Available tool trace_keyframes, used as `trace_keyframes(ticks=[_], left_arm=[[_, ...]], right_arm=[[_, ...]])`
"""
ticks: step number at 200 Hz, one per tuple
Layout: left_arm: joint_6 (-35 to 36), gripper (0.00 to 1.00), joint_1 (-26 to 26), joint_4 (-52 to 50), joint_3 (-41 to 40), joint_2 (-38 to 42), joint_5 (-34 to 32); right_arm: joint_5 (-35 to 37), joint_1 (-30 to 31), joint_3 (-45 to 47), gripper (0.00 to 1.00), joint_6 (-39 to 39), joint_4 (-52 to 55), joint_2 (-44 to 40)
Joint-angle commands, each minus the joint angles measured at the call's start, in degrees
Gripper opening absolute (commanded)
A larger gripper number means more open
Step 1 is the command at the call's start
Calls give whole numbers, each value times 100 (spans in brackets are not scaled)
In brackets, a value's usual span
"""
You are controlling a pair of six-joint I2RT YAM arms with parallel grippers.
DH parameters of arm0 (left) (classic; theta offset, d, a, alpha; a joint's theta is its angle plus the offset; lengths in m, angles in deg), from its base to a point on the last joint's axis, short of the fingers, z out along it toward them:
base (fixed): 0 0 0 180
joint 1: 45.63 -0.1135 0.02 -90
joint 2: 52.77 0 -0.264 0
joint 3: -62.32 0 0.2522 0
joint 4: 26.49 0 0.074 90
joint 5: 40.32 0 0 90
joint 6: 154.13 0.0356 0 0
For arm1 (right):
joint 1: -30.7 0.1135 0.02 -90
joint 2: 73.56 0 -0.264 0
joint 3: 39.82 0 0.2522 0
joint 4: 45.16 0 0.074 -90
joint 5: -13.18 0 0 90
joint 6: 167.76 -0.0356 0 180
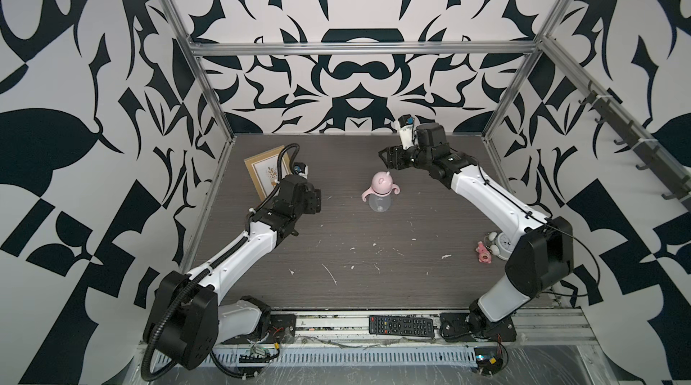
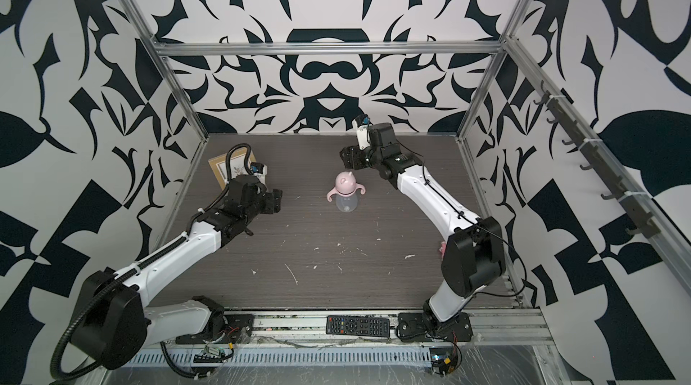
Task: Assemble the baby bottles
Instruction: Reset both arms
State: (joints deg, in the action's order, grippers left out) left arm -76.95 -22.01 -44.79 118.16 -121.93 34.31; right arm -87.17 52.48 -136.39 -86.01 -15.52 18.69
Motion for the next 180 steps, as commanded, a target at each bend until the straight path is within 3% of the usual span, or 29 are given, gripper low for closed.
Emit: trace_keyframes(ticks=[1,23,52,72,85,107,119,148,180], left_arm=[[479,83,-367,329,-503,375,-355],[923,84,-678,1245,-1235,558,-520],[1205,89,-1050,2704,-2015,331,-379],[1279,91,-1262,3649,-2242,-121,-210],[1325,91,-1305,3444,-2019,-323,-93],[1394,92,-1411,4279,-2012,-884,-36],[1329,93,-1546,4550,-1970,-1072,171],[1297,93,-1791,4456,-1851,-1221,534],[1254,95,-2089,7109,-2608,-2250,853]], right_arm=[[171,-368,190,89,307,149,-485],[873,-684,1267,97,612,-442,-979],[1701,-1020,2830,99,813,-1503,-1438],[2087,-1191,3945,99,870,-2530,-1568],[2478,-1245,4623,99,939,-3323,-1571],[2502,-1314,5492,99,929,-4825,-1499],[2638,-1349,5642,99,933,-5110,-1368],[2506,-1437,6012,99,887,-5932,-970],[2392,-1441,6601,99,1060,-7807,-166]])
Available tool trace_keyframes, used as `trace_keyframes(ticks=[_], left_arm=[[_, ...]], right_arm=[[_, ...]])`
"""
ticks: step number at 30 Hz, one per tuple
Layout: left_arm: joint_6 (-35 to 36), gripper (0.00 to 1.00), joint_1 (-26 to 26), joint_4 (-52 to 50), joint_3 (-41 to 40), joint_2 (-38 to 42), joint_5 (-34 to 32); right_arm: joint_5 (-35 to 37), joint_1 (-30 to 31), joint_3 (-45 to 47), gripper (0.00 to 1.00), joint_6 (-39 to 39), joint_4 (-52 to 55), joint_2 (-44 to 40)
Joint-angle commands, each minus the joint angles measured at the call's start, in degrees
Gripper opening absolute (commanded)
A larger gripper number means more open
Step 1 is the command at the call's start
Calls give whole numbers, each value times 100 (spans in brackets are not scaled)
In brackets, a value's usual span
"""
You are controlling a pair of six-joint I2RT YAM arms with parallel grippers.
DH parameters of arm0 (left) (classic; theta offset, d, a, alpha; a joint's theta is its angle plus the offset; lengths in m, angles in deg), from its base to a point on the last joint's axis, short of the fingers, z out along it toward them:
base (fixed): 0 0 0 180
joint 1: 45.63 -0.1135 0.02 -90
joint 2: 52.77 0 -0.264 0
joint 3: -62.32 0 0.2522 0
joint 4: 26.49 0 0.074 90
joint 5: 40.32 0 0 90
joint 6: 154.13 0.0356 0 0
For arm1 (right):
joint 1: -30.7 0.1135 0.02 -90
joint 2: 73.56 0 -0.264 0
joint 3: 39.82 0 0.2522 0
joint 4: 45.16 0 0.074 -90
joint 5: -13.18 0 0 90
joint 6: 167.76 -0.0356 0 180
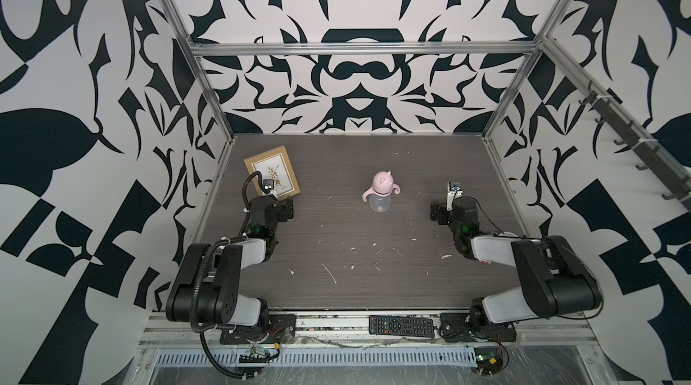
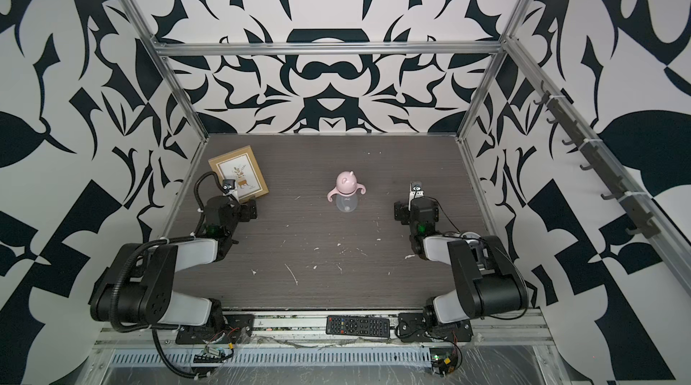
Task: Assemble the baby bottles
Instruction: Reset both arms
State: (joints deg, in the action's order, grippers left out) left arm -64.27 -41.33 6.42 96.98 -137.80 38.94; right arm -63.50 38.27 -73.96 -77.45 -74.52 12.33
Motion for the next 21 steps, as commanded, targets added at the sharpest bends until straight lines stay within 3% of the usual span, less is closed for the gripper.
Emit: trace_keyframes(ticks=[1,3,5,21], left_arm=[[-13,96,-157,1974,-499,-646,411],[-114,98,-164,1084,-352,-296,504],[-85,99,-186,725,-13,-466,508],[-82,99,-183,694,-3,-456,524]], right_arm=[[6,-20,364,99,204,-1905,454],[118,-39,173,99,30,-1205,290],[260,-47,40,99,-32,-1097,375],[459,-52,34,99,-93,-1058,371]])
